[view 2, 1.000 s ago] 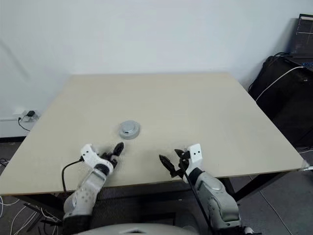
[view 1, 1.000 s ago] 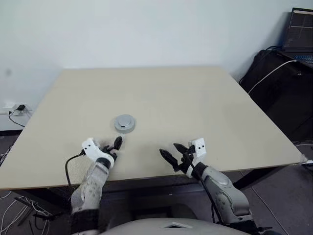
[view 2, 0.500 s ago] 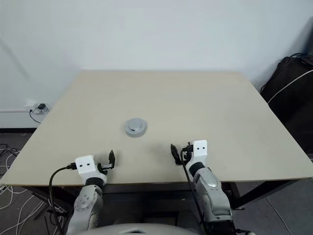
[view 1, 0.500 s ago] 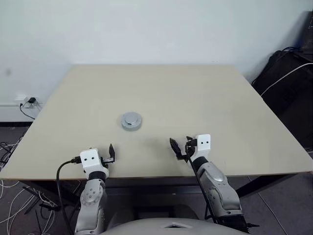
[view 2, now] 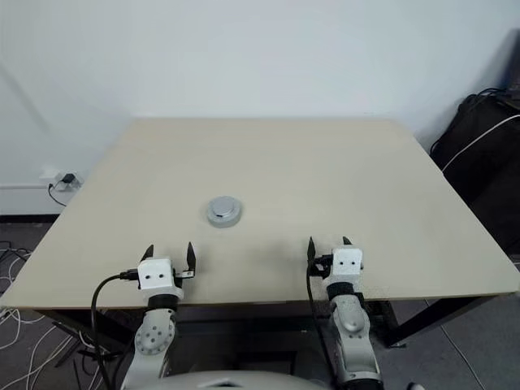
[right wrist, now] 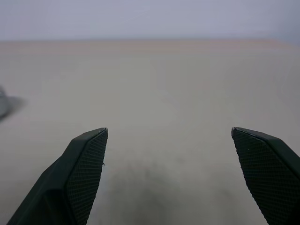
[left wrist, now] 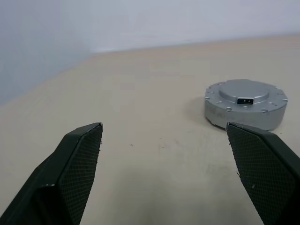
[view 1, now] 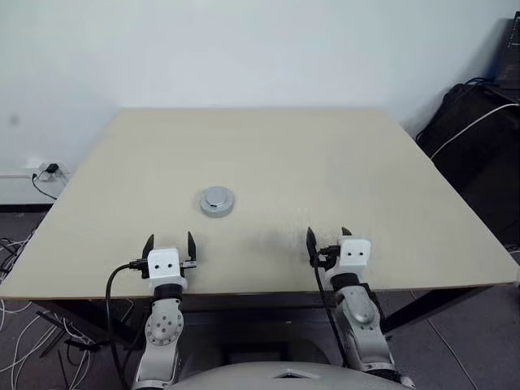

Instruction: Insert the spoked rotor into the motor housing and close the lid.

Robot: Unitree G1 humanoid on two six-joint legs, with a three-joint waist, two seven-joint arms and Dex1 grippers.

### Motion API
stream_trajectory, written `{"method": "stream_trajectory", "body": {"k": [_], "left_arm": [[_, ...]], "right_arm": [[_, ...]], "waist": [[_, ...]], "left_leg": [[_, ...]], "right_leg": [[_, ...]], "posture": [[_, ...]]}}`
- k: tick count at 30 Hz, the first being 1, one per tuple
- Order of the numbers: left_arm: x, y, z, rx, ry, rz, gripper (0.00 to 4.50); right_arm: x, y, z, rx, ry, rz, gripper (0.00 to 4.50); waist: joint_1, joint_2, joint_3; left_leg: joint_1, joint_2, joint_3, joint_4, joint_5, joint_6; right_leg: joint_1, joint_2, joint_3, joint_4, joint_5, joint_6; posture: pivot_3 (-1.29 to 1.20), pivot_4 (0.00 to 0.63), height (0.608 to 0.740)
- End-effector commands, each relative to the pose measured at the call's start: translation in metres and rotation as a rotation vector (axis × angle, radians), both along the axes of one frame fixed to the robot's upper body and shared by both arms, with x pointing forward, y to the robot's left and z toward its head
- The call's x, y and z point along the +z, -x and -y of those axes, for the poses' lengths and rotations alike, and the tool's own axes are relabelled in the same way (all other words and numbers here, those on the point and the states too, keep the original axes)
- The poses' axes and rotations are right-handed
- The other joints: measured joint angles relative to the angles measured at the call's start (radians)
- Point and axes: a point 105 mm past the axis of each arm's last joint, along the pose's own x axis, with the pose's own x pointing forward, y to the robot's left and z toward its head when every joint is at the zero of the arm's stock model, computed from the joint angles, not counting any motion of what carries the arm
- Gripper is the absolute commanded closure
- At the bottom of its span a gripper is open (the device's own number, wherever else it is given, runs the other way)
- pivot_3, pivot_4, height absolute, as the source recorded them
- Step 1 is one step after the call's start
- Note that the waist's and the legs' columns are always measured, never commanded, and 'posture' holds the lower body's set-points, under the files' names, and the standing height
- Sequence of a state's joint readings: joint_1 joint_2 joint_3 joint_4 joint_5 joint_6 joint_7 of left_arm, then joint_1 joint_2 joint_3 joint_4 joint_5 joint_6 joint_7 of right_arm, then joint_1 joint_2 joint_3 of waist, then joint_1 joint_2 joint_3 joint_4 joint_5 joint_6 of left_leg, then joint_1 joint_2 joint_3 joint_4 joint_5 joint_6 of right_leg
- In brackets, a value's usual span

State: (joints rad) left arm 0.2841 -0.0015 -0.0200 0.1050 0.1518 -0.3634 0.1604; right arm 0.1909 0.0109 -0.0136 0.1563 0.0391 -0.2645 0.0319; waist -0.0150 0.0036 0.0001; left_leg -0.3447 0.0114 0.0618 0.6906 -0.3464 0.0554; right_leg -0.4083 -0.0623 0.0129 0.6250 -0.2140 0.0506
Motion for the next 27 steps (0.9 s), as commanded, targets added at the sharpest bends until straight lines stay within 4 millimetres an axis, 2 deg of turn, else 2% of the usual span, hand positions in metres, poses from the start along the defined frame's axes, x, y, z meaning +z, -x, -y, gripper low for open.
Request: {"method": "stream_trajectory", "body": {"k": [1, 13, 19, 27], "left_arm": [[0.012, -0.005, 0.008, -0.044, 0.019, 0.07, 0.04], [0.004, -0.001, 0.009, -0.088, 0.104, 0.064, 0.04], [-0.01, 0.001, -0.001, -0.019, 0.087, -0.012, 0.04], [-0.002, -0.004, -0.007, -0.016, 0.13, 0.03, 0.04]], "right_arm": [[0.01, -0.002, 0.006, -0.055, -0.04, 0.056, 0.0], [0.006, 0.002, 0.007, -0.064, -0.035, 0.035, 0.0], [0.007, 0.003, 0.004, -0.052, -0.031, 0.041, 0.0], [0.006, 0.005, 0.003, -0.062, -0.045, 0.041, 0.0]], "waist": [[-0.002, 0.0, 0.0], [-0.006, 0.0, 0.0], [-0.006, 0.0, 0.0], [-0.006, 0.0, 0.0]], "left_leg": [[0.0, 0.0, 0.0, 0.0, 0.0, 0.0], [0.0, 0.001, 0.0, 0.001, 0.0, 0.001], [0.0, 0.001, 0.0, 0.001, 0.0, 0.001], [0.0, 0.001, 0.0, 0.001, 0.0, 0.001]], "right_leg": [[0.0, 0.0, 0.0, 0.0, 0.0, 0.0], [0.0, -0.001, 0.0, 0.0, 0.0, 0.0], [0.0, 0.0, 0.0, 0.001, 0.0, 0.0], [0.0, -0.001, 0.0, 0.001, 0.0, 0.0]], "posture": [[0.0, 0.0, 0.74], [0.0, 0.0, 0.74], [0.0, 0.0, 0.74], [0.0, 0.0, 0.74]]}}
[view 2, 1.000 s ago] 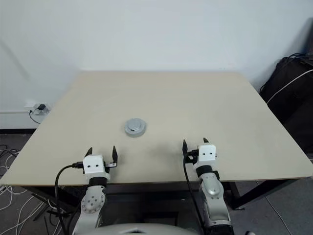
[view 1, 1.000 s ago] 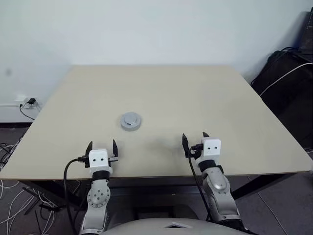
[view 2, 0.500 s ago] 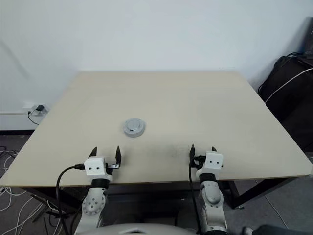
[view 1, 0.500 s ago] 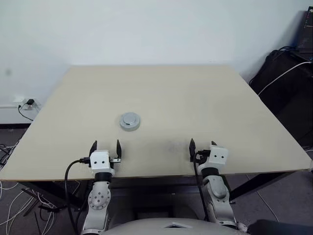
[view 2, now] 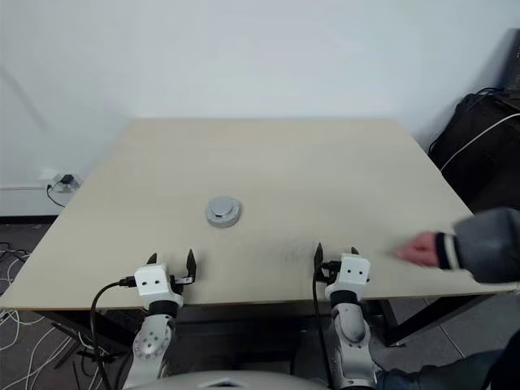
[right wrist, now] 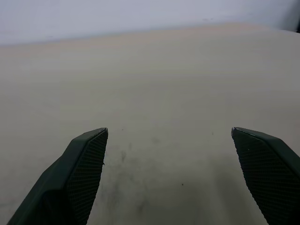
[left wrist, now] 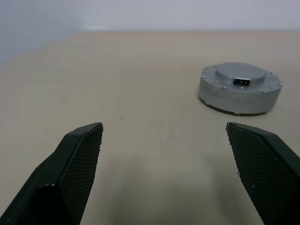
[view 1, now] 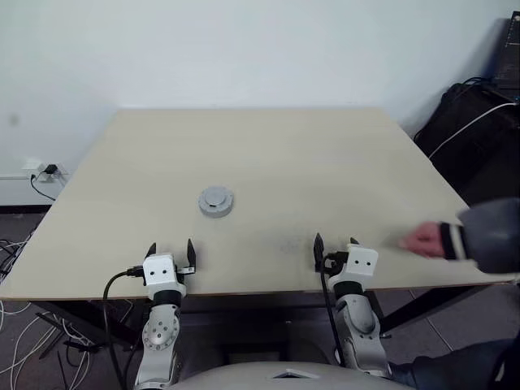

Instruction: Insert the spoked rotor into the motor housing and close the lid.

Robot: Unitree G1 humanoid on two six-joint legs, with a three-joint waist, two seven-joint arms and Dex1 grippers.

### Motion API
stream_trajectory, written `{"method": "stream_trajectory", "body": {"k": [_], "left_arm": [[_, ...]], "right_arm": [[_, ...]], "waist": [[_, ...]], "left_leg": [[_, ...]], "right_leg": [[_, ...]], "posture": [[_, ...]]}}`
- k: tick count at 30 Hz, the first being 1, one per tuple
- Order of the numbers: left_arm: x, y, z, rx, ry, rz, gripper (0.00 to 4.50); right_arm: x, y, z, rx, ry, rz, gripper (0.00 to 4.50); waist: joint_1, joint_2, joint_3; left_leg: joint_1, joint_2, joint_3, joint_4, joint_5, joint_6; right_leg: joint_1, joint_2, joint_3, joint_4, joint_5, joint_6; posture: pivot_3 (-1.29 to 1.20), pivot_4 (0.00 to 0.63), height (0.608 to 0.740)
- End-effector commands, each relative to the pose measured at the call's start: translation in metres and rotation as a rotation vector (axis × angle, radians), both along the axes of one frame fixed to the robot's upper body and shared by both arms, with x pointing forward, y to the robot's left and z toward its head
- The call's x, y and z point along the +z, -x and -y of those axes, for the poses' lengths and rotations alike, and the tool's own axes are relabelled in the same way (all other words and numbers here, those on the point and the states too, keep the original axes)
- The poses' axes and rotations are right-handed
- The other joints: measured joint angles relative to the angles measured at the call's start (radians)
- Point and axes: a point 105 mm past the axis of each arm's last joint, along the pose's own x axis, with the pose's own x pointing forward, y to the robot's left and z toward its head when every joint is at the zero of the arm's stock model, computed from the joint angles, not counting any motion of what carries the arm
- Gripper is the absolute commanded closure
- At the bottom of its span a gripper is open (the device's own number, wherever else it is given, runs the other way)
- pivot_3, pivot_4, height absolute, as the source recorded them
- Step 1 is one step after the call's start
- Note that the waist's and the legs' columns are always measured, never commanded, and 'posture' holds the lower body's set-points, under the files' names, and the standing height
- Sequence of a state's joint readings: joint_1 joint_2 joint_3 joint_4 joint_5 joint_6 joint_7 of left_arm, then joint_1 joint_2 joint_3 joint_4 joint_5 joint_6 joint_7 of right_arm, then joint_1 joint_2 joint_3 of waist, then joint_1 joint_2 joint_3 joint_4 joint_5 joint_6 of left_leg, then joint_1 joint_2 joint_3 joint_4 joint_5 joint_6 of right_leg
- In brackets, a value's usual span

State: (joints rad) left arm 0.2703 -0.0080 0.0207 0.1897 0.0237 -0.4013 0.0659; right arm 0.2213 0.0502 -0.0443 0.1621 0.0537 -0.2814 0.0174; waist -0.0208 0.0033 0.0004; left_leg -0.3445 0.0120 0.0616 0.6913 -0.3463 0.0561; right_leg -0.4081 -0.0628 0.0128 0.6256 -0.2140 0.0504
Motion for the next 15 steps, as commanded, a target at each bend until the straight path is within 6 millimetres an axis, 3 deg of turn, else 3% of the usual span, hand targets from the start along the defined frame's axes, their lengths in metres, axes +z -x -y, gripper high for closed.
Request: {"method": "stream_trajectory", "body": {"k": [1, 15], "left_arm": [[0.0141, -0.0066, 0.0, -0.007, 0.014, 0.063, 0.04], [0.0146, -0.009, -0.0041, 0.012, 0.001, 0.064, 0.04]], "right_arm": [[0.0126, -0.0033, -0.0031, 0.003, 0.0, 0.057, 0.0], [0.0151, -0.0066, -0.0073, 0.025, 0.001, 0.067, 0.0]], "waist": [[0.0, 0.0, 0.0], [0.0, 0.0, 0.0]], "left_leg": [[0.0, 0.0, 0.0, 0.0, 0.0, 0.0], [0.0, 0.0, 0.0, 0.0, 0.0, 0.0]], "right_leg": [[0.0, 0.0, 0.0, 0.0, 0.0, 0.0], [0.0, 0.0, 0.0, 0.0, 0.0, 0.0]], "posture": [[0.0, 0.0, 0.74], [0.0, 0.0, 0.74]]}}
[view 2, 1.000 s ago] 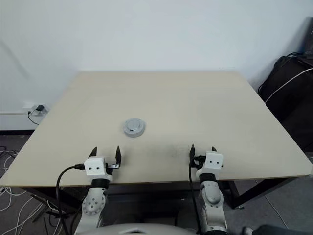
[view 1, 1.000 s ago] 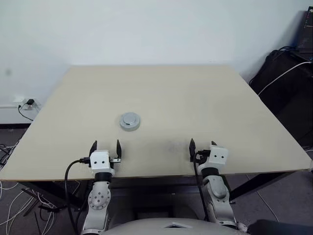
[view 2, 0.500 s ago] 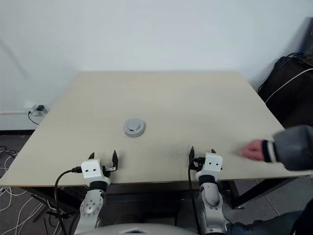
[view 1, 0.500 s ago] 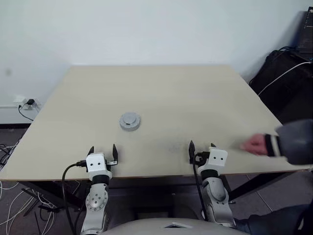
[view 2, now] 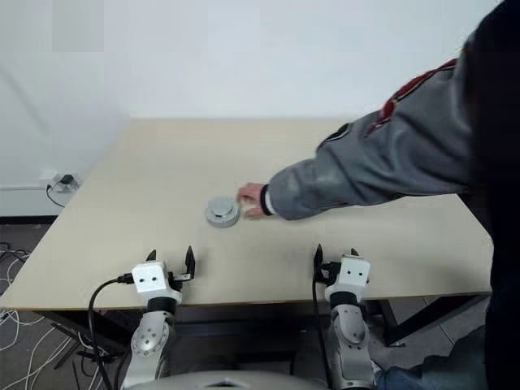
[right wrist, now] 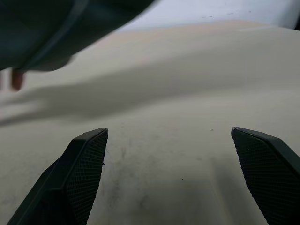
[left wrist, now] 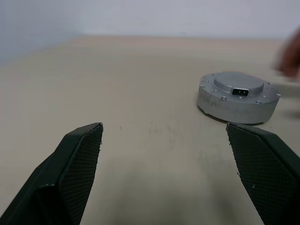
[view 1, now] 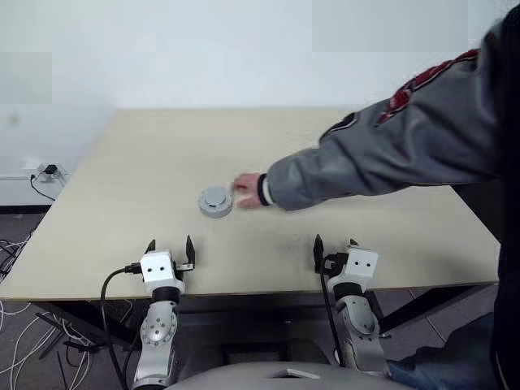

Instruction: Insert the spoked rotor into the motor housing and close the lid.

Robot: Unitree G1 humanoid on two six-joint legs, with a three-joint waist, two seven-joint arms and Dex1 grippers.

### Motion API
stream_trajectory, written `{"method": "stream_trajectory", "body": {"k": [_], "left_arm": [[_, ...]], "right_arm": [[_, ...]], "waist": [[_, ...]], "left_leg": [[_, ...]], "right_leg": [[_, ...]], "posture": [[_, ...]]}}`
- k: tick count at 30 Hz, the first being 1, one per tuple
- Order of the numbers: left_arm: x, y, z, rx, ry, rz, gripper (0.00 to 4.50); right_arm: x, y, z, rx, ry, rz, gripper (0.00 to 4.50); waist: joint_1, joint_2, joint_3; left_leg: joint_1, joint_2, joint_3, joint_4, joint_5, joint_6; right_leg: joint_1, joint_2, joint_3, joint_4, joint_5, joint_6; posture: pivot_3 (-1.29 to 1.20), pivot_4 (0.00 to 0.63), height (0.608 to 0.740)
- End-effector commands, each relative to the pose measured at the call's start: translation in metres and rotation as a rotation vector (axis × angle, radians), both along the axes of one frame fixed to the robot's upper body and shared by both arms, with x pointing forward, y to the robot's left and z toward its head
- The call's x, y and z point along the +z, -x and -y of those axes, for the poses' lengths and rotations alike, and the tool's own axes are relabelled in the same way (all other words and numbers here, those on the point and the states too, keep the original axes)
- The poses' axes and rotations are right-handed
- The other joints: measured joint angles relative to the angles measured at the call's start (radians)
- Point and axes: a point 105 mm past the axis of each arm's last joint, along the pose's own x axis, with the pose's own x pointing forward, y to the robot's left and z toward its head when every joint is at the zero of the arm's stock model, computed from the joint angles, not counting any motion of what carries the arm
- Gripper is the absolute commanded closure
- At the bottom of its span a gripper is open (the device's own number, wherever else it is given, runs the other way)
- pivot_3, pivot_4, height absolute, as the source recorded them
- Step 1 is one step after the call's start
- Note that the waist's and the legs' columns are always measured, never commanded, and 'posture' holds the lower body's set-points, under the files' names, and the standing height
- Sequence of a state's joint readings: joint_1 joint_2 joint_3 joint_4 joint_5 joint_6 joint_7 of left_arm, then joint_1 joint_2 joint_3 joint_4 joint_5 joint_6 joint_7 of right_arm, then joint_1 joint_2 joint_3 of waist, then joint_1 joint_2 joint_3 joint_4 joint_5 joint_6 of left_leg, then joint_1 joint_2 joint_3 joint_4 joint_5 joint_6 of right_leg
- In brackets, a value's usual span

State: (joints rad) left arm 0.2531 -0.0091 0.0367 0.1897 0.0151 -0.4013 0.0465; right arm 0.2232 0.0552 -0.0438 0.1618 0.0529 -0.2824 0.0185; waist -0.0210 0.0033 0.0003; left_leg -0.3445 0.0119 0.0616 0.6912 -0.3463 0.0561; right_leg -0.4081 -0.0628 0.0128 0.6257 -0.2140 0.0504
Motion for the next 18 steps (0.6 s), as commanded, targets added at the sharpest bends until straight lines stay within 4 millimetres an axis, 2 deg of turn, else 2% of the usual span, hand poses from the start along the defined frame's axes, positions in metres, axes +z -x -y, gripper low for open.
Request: {"method": "stream_trajectory", "body": {"k": [1, 6, 13, 18], "left_arm": [[0.011, -0.005, -0.003, 0.019, -0.006, 0.048, 0.04], [0.014, -0.004, -0.011, 0.078, 0.055, 0.059, 0.04], [0.013, -0.001, -0.017, 0.086, 0.03, 0.04, 0.04], [0.012, 0.0, -0.025, 0.141, 0.075, 0.029, 0.04]], "right_arm": [[0.015, -0.007, -0.007, 0.029, 0.005, 0.067, 0.0], [0.014, -0.006, -0.009, 0.027, 0.002, 0.061, 0.0], [0.013, -0.006, -0.013, 0.03, -0.043, 0.057, 0.0], [0.012, -0.005, -0.015, 0.031, -0.069, 0.055, 0.0]], "waist": [[0.0, 0.0, 0.0], [0.0, 0.0, 0.0], [0.0, 0.0, 0.0], [0.0, 0.0, 0.0]], "left_leg": [[0.0, 0.0, 0.0, 0.0, 0.0, 0.0], [0.0, 0.0, 0.0, 0.0, 0.0, 0.0], [0.0, 0.0, 0.0, 0.0, 0.0, 0.0], [0.0, 0.0, 0.0, 0.0, 0.0, 0.0]], "right_leg": [[0.0, 0.0, 0.0, 0.0, 0.0, 0.0], [0.0, 0.0, 0.0, 0.0, 0.0, 0.0], [0.0, 0.0, 0.0, 0.0, 0.0, 0.0], [0.0, 0.0, 0.0, 0.0, 0.0, 0.0]], "posture": [[0.0, 0.0, 0.74], [0.0, 0.0, 0.74], [0.0, 0.0, 0.74], [0.0, 0.0, 0.74]]}}
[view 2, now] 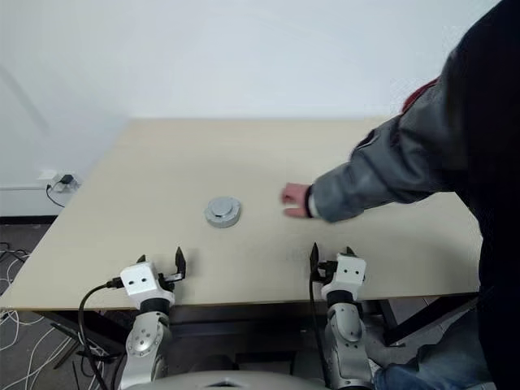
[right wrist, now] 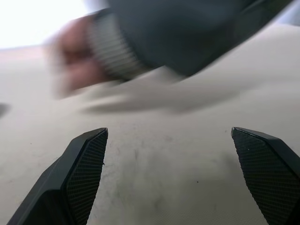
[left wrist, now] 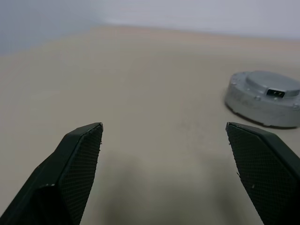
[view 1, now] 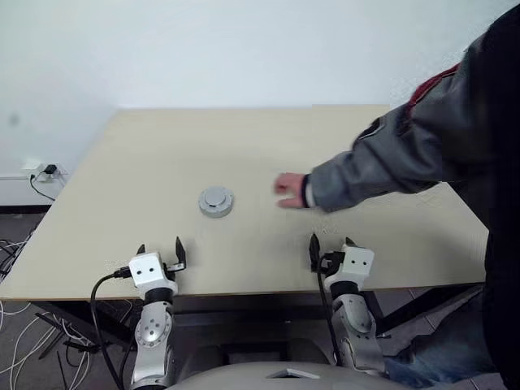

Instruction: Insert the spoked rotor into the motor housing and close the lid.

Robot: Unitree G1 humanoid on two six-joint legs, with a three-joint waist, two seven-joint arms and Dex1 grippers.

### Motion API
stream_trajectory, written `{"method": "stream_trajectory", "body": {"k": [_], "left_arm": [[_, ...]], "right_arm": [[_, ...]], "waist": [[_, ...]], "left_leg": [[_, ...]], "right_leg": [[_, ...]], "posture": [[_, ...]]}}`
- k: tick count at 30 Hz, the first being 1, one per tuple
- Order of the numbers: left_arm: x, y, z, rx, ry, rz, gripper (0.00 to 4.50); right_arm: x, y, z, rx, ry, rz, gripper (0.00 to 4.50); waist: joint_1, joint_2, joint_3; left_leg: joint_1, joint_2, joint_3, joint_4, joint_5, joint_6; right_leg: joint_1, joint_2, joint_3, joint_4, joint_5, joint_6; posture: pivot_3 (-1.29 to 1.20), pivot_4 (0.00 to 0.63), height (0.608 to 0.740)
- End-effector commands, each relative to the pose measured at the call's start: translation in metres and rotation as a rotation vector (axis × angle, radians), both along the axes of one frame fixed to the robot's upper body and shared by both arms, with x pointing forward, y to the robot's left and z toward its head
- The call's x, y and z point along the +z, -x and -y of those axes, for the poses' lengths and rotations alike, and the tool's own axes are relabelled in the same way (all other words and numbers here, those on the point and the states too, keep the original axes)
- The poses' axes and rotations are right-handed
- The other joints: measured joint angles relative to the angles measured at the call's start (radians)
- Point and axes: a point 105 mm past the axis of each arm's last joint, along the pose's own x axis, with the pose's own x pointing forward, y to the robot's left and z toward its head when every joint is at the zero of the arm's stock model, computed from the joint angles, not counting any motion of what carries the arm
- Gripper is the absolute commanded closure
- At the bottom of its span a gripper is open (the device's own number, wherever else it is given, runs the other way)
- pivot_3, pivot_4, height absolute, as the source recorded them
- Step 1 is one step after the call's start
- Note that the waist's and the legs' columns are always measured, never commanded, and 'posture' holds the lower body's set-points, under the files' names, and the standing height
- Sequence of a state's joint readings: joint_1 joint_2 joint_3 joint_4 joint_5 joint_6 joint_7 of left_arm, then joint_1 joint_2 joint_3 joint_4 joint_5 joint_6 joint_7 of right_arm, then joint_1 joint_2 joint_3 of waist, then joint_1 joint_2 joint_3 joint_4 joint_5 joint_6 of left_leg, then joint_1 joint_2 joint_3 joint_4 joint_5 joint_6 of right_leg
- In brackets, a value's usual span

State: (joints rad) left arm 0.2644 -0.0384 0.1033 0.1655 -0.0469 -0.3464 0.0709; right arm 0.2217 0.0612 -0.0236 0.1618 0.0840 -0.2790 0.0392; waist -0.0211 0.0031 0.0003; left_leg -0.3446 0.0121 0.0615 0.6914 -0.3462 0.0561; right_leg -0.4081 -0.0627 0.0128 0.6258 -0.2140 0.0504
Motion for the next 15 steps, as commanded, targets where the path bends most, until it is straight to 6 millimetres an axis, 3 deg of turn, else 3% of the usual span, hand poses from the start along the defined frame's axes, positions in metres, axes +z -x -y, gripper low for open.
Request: {"method": "stream_trajectory", "body": {"k": [1, 15], "left_arm": [[0.0182, -0.0061, -0.0051, 0.017, -0.005, 0.063, 0.04], [0.024, -0.0015, -0.0124, 0.05, -0.039, 0.078, 0.04]], "right_arm": [[0.0115, -0.0039, -0.0067, -0.001, -0.031, 0.049, 0.0], [0.0102, -0.0101, -0.0116, 0.034, -0.044, 0.037, 0.0]], "waist": [[0.0, 0.0, 0.0], [0.0, 0.0, 0.0]], "left_leg": [[0.0, 0.0, 0.0, 0.0, 0.0, 0.0], [0.0, 0.0, 0.0, 0.0, 0.0, 0.0]], "right_leg": [[0.0, 0.0, 0.0, 0.0, 0.0, 0.0], [0.0, 0.0, 0.0, 0.0, 0.0, 0.0]], "posture": [[0.0, 0.0, 0.74], [0.0, 0.0, 0.74]]}}
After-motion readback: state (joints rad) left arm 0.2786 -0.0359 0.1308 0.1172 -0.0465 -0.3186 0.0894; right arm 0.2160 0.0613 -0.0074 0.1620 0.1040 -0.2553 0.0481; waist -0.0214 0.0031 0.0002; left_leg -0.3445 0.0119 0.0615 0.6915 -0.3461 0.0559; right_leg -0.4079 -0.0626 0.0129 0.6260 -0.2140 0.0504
